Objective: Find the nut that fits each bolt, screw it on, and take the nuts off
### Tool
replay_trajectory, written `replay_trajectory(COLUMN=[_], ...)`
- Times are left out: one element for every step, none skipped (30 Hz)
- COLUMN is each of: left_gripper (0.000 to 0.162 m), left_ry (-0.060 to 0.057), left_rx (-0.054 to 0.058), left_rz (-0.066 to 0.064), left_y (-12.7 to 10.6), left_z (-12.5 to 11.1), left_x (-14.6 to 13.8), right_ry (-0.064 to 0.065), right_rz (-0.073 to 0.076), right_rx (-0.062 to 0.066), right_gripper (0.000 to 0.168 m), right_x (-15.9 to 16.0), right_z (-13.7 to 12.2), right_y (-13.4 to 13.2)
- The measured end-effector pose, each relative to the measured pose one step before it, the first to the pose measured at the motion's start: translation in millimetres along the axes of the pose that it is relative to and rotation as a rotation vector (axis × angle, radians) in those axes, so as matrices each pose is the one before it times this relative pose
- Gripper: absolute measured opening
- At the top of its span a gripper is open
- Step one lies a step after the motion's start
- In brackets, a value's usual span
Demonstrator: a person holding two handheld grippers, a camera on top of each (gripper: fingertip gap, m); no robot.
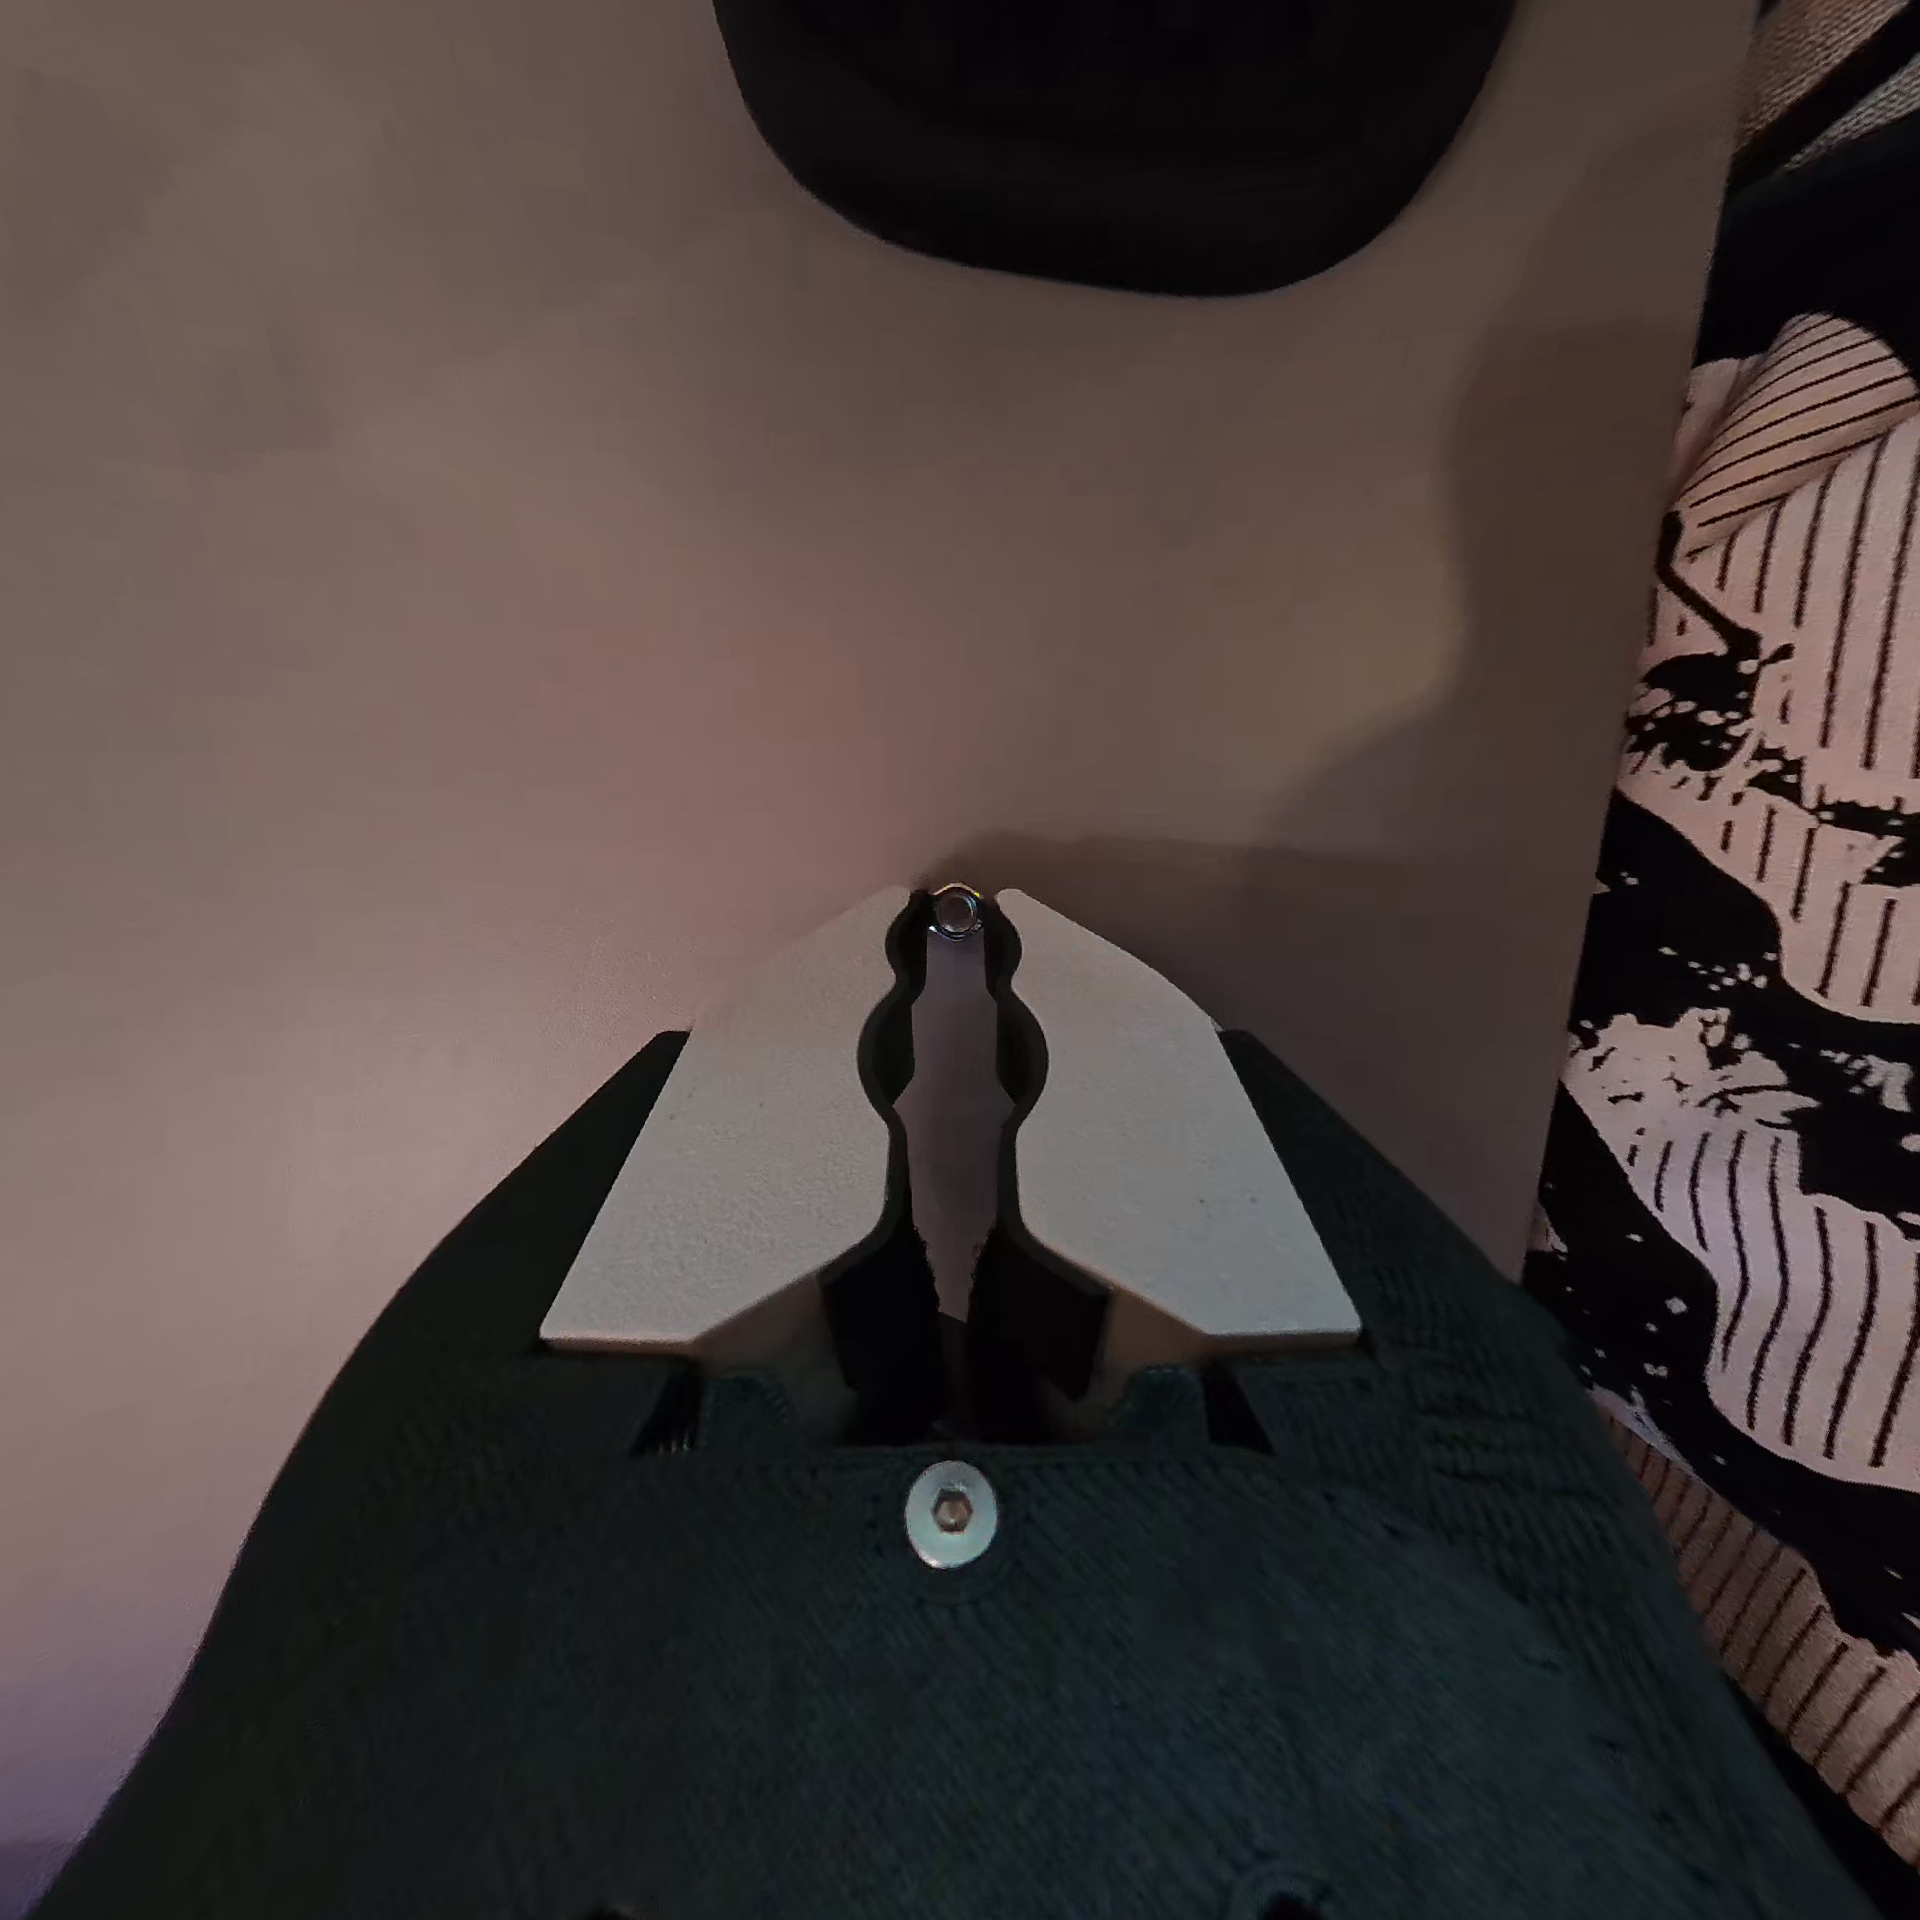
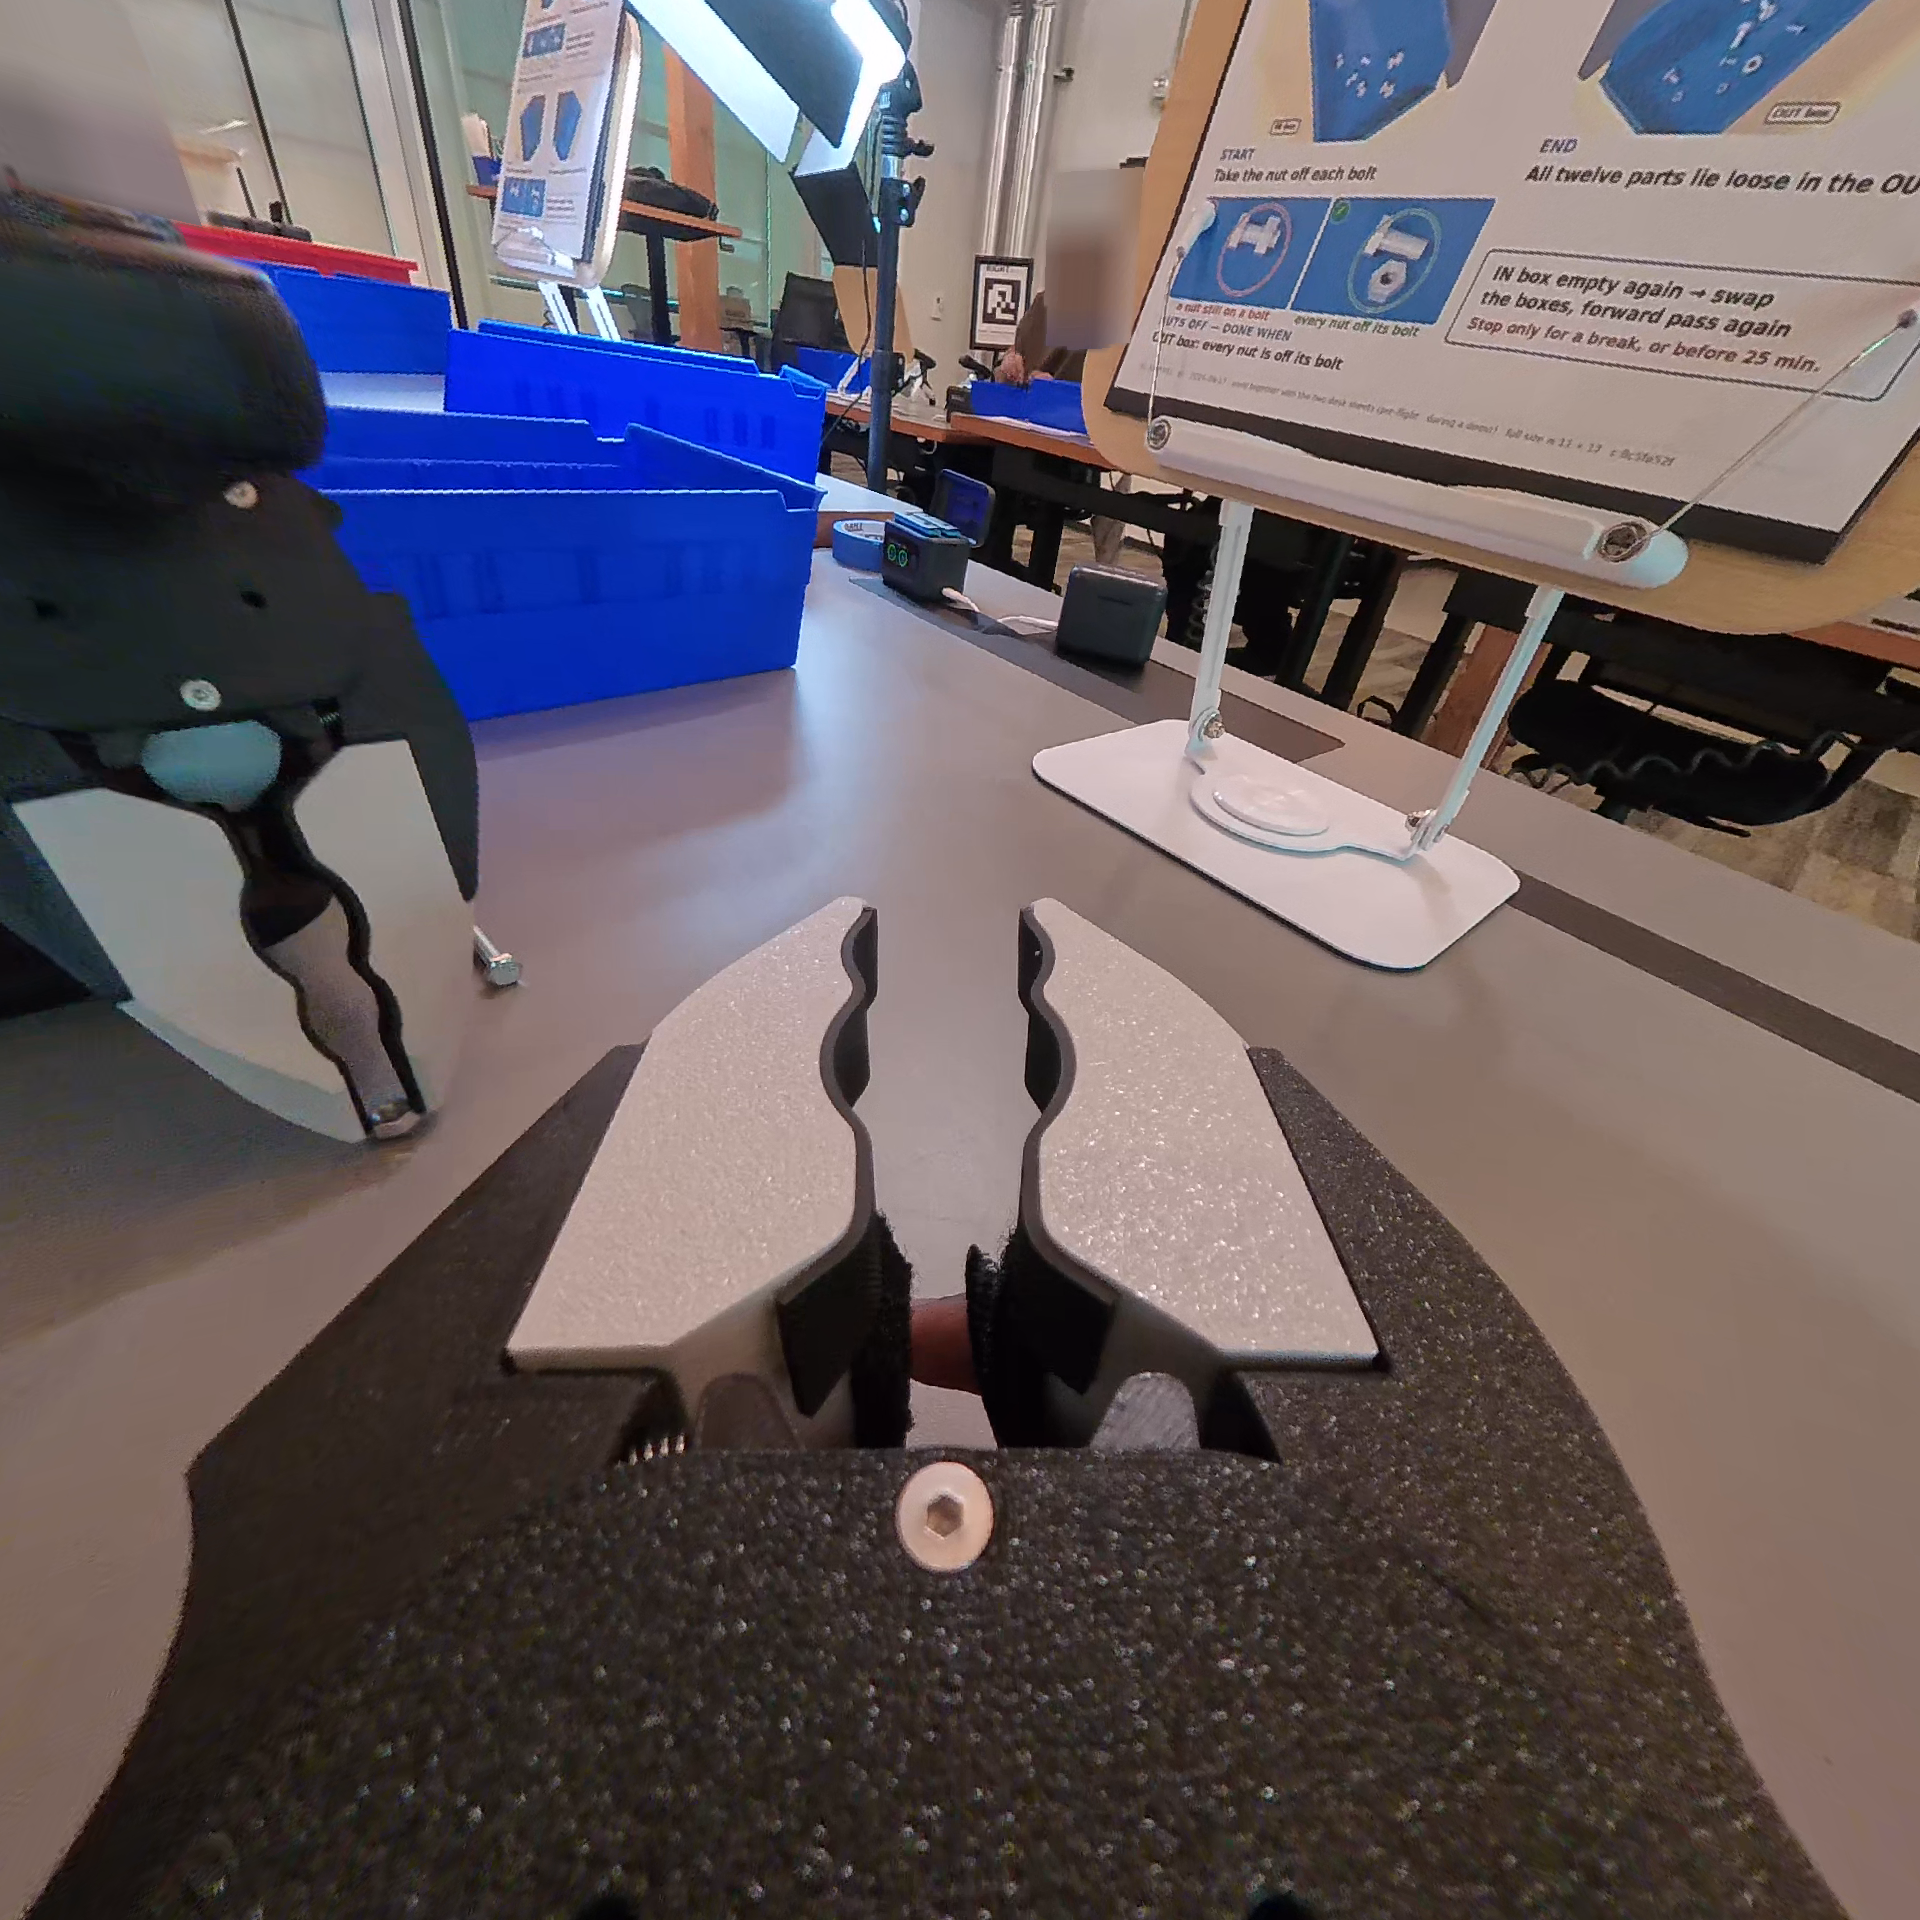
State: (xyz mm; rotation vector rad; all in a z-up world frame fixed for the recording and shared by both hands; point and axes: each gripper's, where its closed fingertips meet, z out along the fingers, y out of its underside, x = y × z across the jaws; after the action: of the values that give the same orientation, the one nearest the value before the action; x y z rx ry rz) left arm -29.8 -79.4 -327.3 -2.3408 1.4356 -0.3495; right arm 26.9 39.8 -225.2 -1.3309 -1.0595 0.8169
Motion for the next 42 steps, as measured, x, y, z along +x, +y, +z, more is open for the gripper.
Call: replay_trajectory(left_gripper=[0.011,0.01,0.011,0.014,0.017,0.02,0.021,0.022,0.022,0.022,0.022,0.022,0.022,0.021,0.02,0.019,0.019,0.018,0.018,0.018,0.018,0.018,0.017,0.012,0.006,0.006,0.006,0.006,0.006,0.006,0.006,0.006,0.006,0.006,0.006,0.006,0.006,0.006,0.006,0.006,0.006,0.006], left_ry=[-0.0008,0.0017,-0.0005,0.0021,0.0049,0.0041,-0.003,-0.0098,-0.0141,-0.0231,-0.0294,-0.0241,-0.0171,-0.0135,-0.0053,0.0023,0.0015,-0.0038,0.001,0.0044,0.0045,0.0071,0.0084,0.0111,0.0214,0.0122,0.0003,-0.0197,-0.0231,-0.0021,0.0074,0.0046,0.0029,0.0055,0.0073,0.0086,0.0035,-0.0023,-0.0026,-0.0005,0.0003,0.0026], left_rx=[-0.0046,0.0072,0.0134,0.0161,0.0168,0.0209,0.0295,0.0403,0.0403,0.0293,0.0117,-0.0071,-0.0114,-0.0069,-0.0078,-0.0085,-0.0143,-0.0153,-0.0147,-0.0144,-0.0108,-0.0126,-0.0106,0.0266,0.016,0.017,0.0076,-0.0043,-0.0009,0.0098,0.0126,0.0013,-0.0085,-0.0123,-0.0071,-0.0026,-0.0014,-0.003,-0.0043,-0.0049,-0.0033,0.002], left_rz=[-0.0037,-0.0042,-0.0055,-0.0071,-0.0088,-0.01,-0.0121,-0.0167,-0.0272,-0.0339,-0.0315,-0.0228,-0.0125,-0.008,-0.0018,0.0021,0.0019,0.0008,0.0028,0.0048,0.0031,-0.0008,-0.0015,-0.0009,-0.0039,-0.0078,-0.0041,0.0116,0.0254,0.034,0.029,0.028,0.0314,0.0283,0.0241,0.0184,0.0143,0.0108,0.0072,0.0039,0.0036,0.0029], left_y=[0.88,-0.64,-1.3,-1.37,-0.86,-0.66,-0.71,-0.87,0.17,2.65,5.59,7.92,7.0,4.59,3.2,2.39,2.78,2.68,2.72,2.8,2.2,2.39,2.31,-3.07,-1.4,-1.77,-0.17,0.93,-0.84,-3.61,-5.29,-4.79,-3.63,-2.93,-3.34,-3.29,-2.68,-1.73,-0.72,-0.14,0.17,-0.25], left_z=[1.19,-0.19,-1.18,-2.06,-2.95,-4.07,-5.52,-6.8,-7.53,-7.39,-6.21,-4.46,-2.43,-0.93,0.34,1.48,1.82,2.0,1.85,1.79,1.77,2.11,2.26,0.87,1.38,0.81,-0.01,-1.09,-2.24,-3.2,-3.67,-3.24,-2.85,-2.03,-1.54,-1.04,-0.72,-0.46,-0.24,-0.24,-0.22,-0.26], left_x=[-0.44,0.12,-0.32,-0.14,-0.07,-0.44,-1.83,-3.24,-4.77,-6.84,-8.17,-7.49,-5.94,-4.57,-2.73,-1.36,-1.23,-1.86,-0.94,-0.26,-0.2,0.24,0.66,0.84,1.52,-0.01,-0.85,-2.27,-1.26,2.78,4.59,3.98,3.42,3.13,2.74,2.29,1.24,0.06,-0.21,-0.01,0.22,0.56], right_ry=[-0.0006,-0.0004,-0.0004,-0.0003,-0.0002,-0.0003,-0.0001,0.0002,0.0001,-0.0001,-0.0004,-0.0011,-0.0014,-0.0009,-0.0003,0.0003,0.0009,0.0009,0.0004,0.0002,0.0,-0.0005,-0.0009,-0.0013,-0.0054,-0.0211,-0.0472,-0.0681,-0.0833,-0.1016,-0.1056,-0.0754,-0.0386,-0.0229,-0.0198,-0.014,-0.0093,-0.0125,-0.0163,-0.0143,-0.0043,0.0055], right_rz=[0.0006,-0.0003,-0.0006,-0.0005,-0.0002,0.0005,0.0008,0.0009,0.0011,0.0011,0.0009,0.0005,-0.0005,-0.0019,-0.0029,-0.0032,-0.0025,-0.0006,0.0018,0.0031,0.003,0.0019,0.0003,-0.0015,-0.003,-0.0057,-0.0114,-0.0137,-0.006,0.0049,0.006,-0.0044,-0.0199,-0.0304,-0.0299,-0.0186,-0.0022,0.0116,0.0168,0.0099,-0.0005,-0.0062], right_rx=[-0.0009,-0.0012,-0.0011,-0.001,-0.0009,-0.0004,0.0003,0.0006,0.0005,-0.0001,-0.0014,-0.0029,-0.0039,-0.0042,-0.0034,-0.0016,0.0002,0.0011,0.0011,0.0006,-0.0004,-0.0016,-0.0026,-0.0032,-0.0042,-0.0074,-0.0158,-0.0328,-0.049,-0.0493,-0.04,-0.0356,-0.0411,-0.05,-0.0476,-0.0287,-0.0048,0.0085,0.0036,-0.0094,-0.0134,-0.0083], right_gripper=[0.026,0.026,0.026,0.026,0.026,0.026,0.026,0.026,0.026,0.026,0.026,0.026,0.026,0.026,0.026,0.026,0.026,0.026,0.026,0.026,0.026,0.026,0.026,0.026,0.026,0.026,0.026,0.026,0.026,0.027,0.028,0.028,0.027,0.025,0.024,0.024,0.024,0.024,0.022,0.022,0.022,0.022], right_x=[-0.1,-0.01,-0.2,-0.11,-0.05,-0.01,0.11,0.08,0.06,0.07,0.0,-0.09,-0.26,-0.26,-0.36,-0.28,-0.11,0.0,0.18,0.35,0.28,0.1,-0.09,-0.26,-0.96,-3.04,-6.85,-10.62,-13.58,-16.97,-18.35,-14.31,-9.06,-6.31,-4.82,-2.54,-0.3,0.04,-0.33,-0.53,-0.03,0.62], right_z=[0.16,0.14,0.17,0.21,0.03,0.1,0.09,-0.02,-0.02,0.16,0.15,0.37,0.32,0.45,0.31,0.22,-0.03,-0.09,-0.04,0.02,0.05,0.21,0.26,0.33,0.46,0.7,1.2,2.09,3.58,5.3,7.45,9.53,10.94,10.84,9.65,7.87,5.72,4.18,3.35,2.55,2.2,1.77], right_y=[0.1,0.14,0.09,0.09,0.11,0.05,-0.02,-0.06,-0.05,0.02,0.19,0.45,0.45,0.55,0.43,0.21,-0.08,-0.15,-0.1,-0.11,0.11,0.22,0.3,0.33,0.31,0.34,0.78,2.31,3.32,2.21,0.06,-0.97,-0.29,1.05,0.98,-1.03,-3.21,-3.62,-1.85,0.72,1.76,1.54])
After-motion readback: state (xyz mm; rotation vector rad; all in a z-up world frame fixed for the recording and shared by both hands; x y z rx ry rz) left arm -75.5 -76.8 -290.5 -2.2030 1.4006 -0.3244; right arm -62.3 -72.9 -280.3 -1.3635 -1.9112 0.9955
